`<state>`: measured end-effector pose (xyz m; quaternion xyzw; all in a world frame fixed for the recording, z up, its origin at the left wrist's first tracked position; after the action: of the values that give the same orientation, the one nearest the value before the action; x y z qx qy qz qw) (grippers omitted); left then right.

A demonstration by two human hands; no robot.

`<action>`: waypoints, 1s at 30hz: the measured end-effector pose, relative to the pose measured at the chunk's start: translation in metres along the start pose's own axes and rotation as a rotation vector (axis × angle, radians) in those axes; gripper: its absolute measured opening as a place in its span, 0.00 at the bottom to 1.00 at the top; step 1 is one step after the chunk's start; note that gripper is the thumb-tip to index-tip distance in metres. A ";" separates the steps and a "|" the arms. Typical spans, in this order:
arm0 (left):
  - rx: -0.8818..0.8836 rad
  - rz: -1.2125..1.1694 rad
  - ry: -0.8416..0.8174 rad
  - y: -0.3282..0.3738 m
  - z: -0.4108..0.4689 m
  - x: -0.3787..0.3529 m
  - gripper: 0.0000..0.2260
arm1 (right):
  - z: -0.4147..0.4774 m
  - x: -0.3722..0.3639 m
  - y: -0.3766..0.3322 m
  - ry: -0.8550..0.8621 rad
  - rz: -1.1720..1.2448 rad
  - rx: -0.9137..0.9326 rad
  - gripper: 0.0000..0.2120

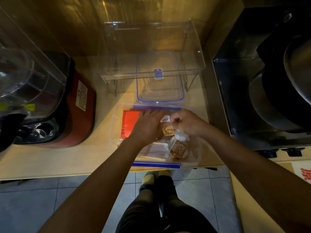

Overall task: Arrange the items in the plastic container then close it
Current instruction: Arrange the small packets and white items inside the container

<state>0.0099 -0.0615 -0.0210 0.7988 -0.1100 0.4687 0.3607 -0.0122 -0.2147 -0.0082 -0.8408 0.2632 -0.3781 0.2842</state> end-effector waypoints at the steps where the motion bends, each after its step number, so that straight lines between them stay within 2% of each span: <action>1: -0.008 -0.069 -0.007 0.001 0.001 0.002 0.15 | -0.005 0.005 0.000 -0.052 -0.046 0.014 0.06; 3: -0.008 -0.123 -0.023 0.002 0.003 0.004 0.08 | -0.010 0.010 0.001 -0.122 -0.165 0.007 0.06; 5: 0.006 -0.028 -0.075 0.003 0.003 0.004 0.06 | -0.010 0.009 0.000 -0.152 -0.271 -0.014 0.06; 7: 0.010 0.029 -0.169 0.007 0.004 0.001 0.07 | -0.011 0.007 -0.002 -0.167 -0.321 -0.035 0.05; 11: 0.082 -0.012 -0.351 0.020 0.005 -0.010 0.10 | -0.011 0.004 -0.002 -0.266 -0.336 -0.038 0.07; 16: 0.142 -0.171 -0.408 0.036 0.009 -0.023 0.11 | -0.006 0.002 0.001 -0.356 -0.427 -0.149 0.10; 19: 0.193 -0.186 -0.426 0.041 0.011 -0.031 0.11 | -0.002 -0.002 0.001 -0.314 -0.502 -0.193 0.10; 22: 0.221 -0.184 -0.381 0.044 0.011 -0.037 0.11 | -0.003 -0.004 0.001 -0.182 -0.620 -0.213 0.13; 26: 0.247 -0.109 -0.324 0.044 0.008 -0.045 0.15 | 0.000 -0.010 0.004 -0.107 -0.927 -0.223 0.19; 28: 0.251 -0.129 -0.346 0.044 0.009 -0.047 0.16 | 0.001 -0.018 0.006 -0.123 -1.115 -0.234 0.16; 30: 0.231 -0.164 -0.388 0.044 0.010 -0.049 0.17 | 0.000 -0.020 0.010 -0.140 -1.100 -0.239 0.13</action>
<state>-0.0323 -0.1082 -0.0435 0.9162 -0.0577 0.2849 0.2757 -0.0255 -0.2086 -0.0246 -0.9034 -0.1924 -0.3815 -0.0351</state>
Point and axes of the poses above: each hand's wrist, its own z-axis towards the middle knuckle, its own x-axis out of the back of the hand, y = z × x, the point moved 1 cm from there along z, towards the middle knuckle, and after that the axes turned 12 degrees about -y, right-handed, at the moved point
